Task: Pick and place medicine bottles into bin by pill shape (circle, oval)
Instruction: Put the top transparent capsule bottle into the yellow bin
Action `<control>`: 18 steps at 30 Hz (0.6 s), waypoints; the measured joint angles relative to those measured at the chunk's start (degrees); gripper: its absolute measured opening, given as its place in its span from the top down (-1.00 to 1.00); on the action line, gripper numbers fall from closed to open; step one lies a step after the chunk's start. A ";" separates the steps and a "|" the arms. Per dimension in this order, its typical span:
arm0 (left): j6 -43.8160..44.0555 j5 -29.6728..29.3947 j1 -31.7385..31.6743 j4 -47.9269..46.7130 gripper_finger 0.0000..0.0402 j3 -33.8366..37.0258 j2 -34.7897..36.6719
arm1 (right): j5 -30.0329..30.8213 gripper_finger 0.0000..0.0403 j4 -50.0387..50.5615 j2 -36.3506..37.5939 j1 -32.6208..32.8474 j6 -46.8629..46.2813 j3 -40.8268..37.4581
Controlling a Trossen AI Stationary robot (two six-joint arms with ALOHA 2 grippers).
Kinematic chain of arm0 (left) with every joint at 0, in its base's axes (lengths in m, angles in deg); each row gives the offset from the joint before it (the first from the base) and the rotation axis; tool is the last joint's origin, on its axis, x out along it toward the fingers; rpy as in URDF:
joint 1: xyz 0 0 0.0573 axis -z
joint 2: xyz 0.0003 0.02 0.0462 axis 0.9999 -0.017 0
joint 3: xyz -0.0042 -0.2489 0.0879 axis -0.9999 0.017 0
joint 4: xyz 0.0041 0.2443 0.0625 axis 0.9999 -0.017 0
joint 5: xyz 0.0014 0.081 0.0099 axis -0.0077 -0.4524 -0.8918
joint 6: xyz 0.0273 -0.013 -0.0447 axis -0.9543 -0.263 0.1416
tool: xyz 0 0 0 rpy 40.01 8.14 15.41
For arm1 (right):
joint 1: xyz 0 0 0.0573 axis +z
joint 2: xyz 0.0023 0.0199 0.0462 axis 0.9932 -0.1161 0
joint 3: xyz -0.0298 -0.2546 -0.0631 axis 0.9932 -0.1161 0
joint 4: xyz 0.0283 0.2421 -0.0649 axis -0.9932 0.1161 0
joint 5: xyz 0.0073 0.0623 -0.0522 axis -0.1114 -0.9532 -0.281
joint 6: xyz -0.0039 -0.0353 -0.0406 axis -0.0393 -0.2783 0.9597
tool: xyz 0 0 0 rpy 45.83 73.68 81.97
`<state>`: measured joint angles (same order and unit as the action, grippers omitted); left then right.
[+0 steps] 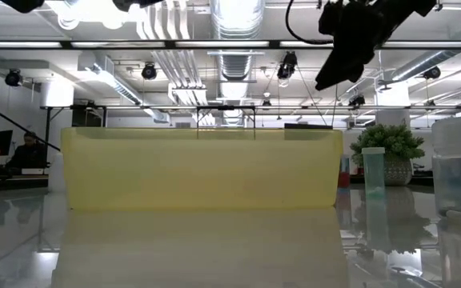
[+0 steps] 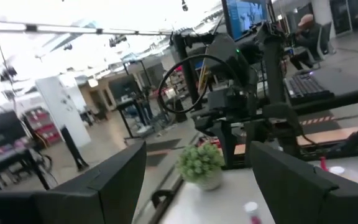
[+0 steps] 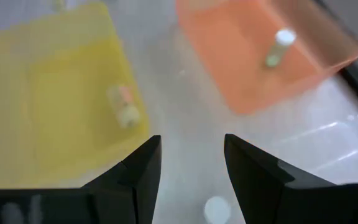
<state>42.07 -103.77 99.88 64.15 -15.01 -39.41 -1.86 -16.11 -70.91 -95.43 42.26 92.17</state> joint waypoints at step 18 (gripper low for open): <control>24.06 -0.40 0.00 -18.15 -0.34 -2.06 -0.65 | 4.13 0.17 -13.33 3.12 7.87 3.30 -8.31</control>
<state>66.13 -104.16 99.88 46.00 -17.07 -40.06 2.28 -29.44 -67.79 -87.56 45.56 83.86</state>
